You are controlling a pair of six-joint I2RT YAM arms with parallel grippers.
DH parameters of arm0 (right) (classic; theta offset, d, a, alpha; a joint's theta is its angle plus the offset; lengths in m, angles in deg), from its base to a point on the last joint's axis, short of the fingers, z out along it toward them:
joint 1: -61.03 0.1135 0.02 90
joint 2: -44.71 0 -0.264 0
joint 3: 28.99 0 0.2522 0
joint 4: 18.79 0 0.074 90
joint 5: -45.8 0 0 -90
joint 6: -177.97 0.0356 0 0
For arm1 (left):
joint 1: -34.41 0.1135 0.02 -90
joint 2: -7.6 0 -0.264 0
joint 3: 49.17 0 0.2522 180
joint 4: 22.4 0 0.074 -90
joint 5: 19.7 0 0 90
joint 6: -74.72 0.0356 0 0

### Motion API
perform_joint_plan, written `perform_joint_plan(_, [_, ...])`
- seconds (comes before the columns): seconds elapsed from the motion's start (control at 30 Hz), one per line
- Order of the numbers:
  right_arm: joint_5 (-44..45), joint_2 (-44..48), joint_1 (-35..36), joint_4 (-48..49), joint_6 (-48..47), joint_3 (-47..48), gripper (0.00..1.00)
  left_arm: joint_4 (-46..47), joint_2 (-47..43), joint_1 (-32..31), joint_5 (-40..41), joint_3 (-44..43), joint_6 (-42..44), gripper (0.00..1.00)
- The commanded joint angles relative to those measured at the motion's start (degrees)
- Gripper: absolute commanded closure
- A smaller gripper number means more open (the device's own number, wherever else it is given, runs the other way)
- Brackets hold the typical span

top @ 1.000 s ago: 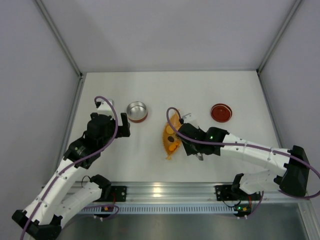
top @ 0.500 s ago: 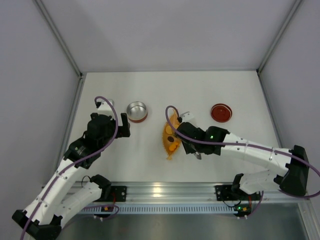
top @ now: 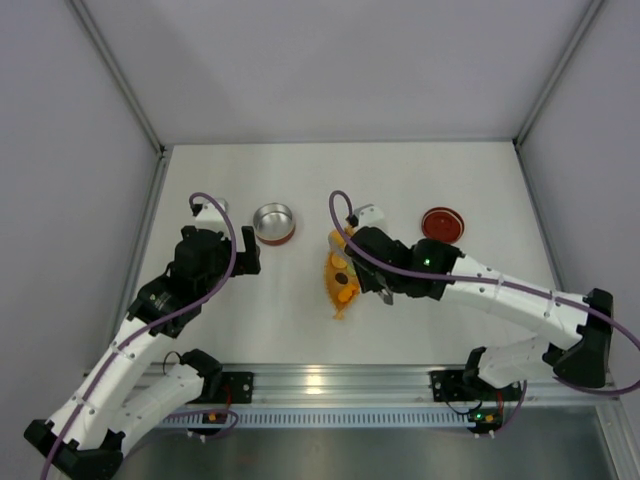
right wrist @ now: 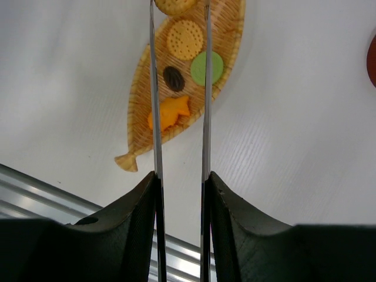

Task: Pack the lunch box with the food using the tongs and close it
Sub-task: Pick up the fake food from the plate, then place the fake food in the packing box.

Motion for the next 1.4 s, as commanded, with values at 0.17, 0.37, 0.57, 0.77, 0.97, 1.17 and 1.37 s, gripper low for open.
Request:
perform_joint_plan(0.17, [-0.92, -11.69, 1.13, 3.97, -4.46, 17.14, 0.68, 0.92, -0.4, 0.22, -0.04, 0.12, -0.13, 0.01])
perform_joint_plan(0.37, [-3.55, -24.17, 0.87, 5.2, -7.18, 30.32, 0.68, 0.83, -0.23, 0.14, 0.31, 0.12, -0.13, 0.01])
perform_joint_plan(0.57, [-6.54, -34.63, -0.62, 5.12, -8.68, 40.36, 0.68, 0.65, -0.14, 0.22, 0.31, 0.21, -0.22, 0.01])
perform_joint_plan(0.77, [-9.54, -39.31, -2.82, 6.35, -8.59, 42.57, 0.68, 0.74, -0.23, 0.14, 0.31, 0.29, -0.22, 0.01])
perform_joint_plan(0.97, [-9.98, -40.46, -4.4, 7.58, -8.68, 42.4, 0.67, 0.65, -0.14, 0.14, 0.22, 0.29, -0.22, 0.01])
perform_joint_plan(1.17, [-10.42, -40.72, -5.72, 8.19, -8.77, 42.4, 0.67, 0.74, -0.05, 0.14, 0.13, 0.29, -0.21, 0.01])
perform_joint_plan(1.37, [-11.03, -41.34, -6.77, 8.72, -8.68, 43.01, 0.66, 0.66, -0.05, 0.14, 0.22, 0.21, -0.22, 0.01])
